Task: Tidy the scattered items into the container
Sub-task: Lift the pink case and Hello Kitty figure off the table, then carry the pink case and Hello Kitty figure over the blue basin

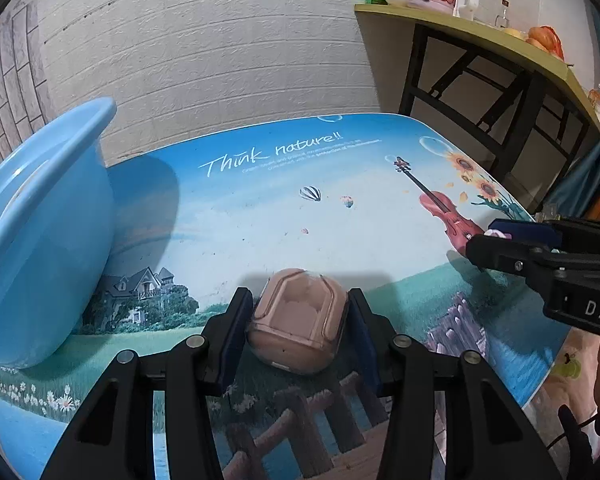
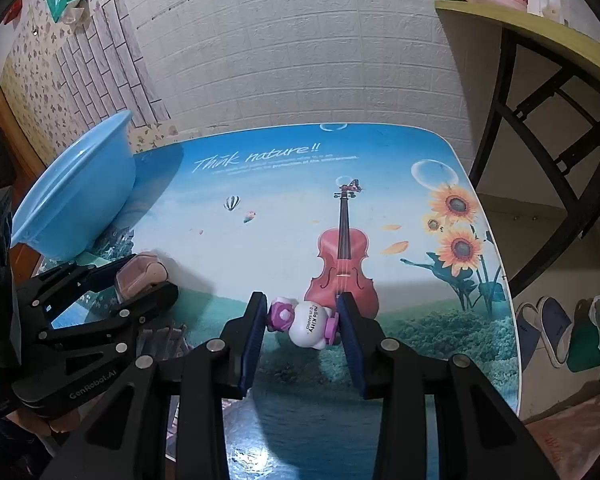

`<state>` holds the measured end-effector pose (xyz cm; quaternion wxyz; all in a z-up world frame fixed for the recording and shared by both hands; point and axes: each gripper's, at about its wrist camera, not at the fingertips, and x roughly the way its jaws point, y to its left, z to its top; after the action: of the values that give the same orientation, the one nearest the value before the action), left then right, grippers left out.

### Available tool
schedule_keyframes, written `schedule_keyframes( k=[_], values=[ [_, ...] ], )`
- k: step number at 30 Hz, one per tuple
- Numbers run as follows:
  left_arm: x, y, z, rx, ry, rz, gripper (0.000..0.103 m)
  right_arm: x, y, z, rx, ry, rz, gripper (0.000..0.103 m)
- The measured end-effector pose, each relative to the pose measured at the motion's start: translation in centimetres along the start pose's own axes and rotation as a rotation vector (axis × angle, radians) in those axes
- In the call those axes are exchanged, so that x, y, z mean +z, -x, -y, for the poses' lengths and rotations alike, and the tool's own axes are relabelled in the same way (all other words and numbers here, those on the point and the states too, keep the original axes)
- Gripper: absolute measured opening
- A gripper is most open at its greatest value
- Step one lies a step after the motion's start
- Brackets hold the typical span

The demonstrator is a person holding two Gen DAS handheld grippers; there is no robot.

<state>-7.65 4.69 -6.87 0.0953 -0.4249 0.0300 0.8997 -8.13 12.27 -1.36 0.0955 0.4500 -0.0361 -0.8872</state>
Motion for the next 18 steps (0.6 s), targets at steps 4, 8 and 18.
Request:
schedule_keyframes(
  k=[4, 8, 18],
  values=[
    [0.12, -0.12, 0.02, -0.001, -0.004, -0.001, 0.046, -0.18, -0.4, 0.34, -0.003, -0.011, -0.011, 0.038],
    [0.11, -0.16, 0.06, -0.003, -0.01, 0.01, 0.046, -0.23, -0.54, 0.37, 0.002, -0.012, -0.012, 0.038],
    [0.1, 0.18, -0.06, -0.016, 0.008, 0.018, 0.046, -0.41, -0.53, 0.71, 0.007, -0.022, -0.008, 0.038]
  ],
)
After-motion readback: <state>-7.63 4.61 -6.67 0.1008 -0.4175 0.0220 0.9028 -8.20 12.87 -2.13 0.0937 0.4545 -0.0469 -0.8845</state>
